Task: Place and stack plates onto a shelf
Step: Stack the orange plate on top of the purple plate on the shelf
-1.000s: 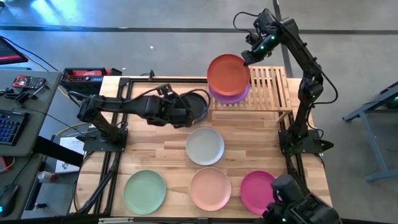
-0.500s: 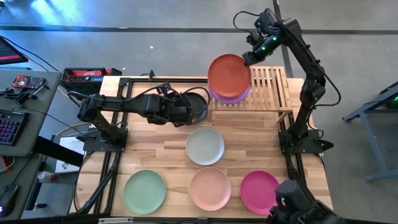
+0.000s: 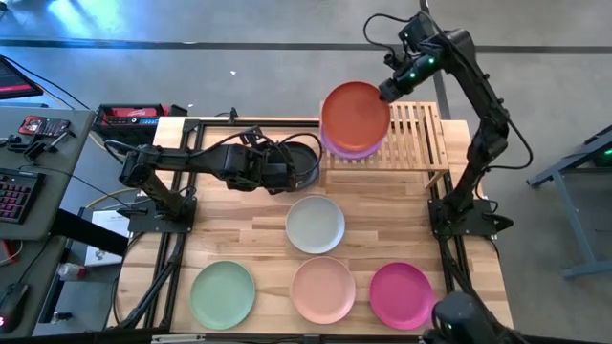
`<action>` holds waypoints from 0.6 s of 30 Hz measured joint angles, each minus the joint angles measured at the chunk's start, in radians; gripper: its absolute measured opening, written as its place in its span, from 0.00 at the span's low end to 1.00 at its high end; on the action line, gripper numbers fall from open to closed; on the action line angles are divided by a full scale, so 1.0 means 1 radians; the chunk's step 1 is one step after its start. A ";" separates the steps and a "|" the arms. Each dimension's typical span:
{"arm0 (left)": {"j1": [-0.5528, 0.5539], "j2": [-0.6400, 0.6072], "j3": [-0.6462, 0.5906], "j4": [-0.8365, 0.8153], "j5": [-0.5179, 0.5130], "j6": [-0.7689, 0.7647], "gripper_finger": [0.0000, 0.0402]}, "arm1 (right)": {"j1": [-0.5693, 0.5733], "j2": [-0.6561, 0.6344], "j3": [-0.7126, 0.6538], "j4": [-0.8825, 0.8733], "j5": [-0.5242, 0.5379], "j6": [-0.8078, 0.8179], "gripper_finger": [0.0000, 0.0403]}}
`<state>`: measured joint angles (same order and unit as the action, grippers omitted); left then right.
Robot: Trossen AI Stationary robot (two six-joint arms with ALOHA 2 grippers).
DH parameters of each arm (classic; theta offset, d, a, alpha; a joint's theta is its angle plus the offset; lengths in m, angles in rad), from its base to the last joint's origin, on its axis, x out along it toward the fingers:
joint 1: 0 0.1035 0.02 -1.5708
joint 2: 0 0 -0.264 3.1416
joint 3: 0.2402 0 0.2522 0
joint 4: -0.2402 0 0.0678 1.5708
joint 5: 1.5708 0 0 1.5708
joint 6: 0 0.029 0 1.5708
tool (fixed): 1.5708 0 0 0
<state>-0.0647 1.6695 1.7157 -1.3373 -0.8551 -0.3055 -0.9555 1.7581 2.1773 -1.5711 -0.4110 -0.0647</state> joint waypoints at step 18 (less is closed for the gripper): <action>0.019 0.000 0.000 -0.001 0.000 0.029 0.22 | 0.059 -0.003 0.000 0.000 0.111 0.039 0.00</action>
<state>-0.0452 1.6695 1.7157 -1.3380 -0.8555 -0.2764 -0.8967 1.7553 2.1773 -1.5711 -0.3003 -0.0254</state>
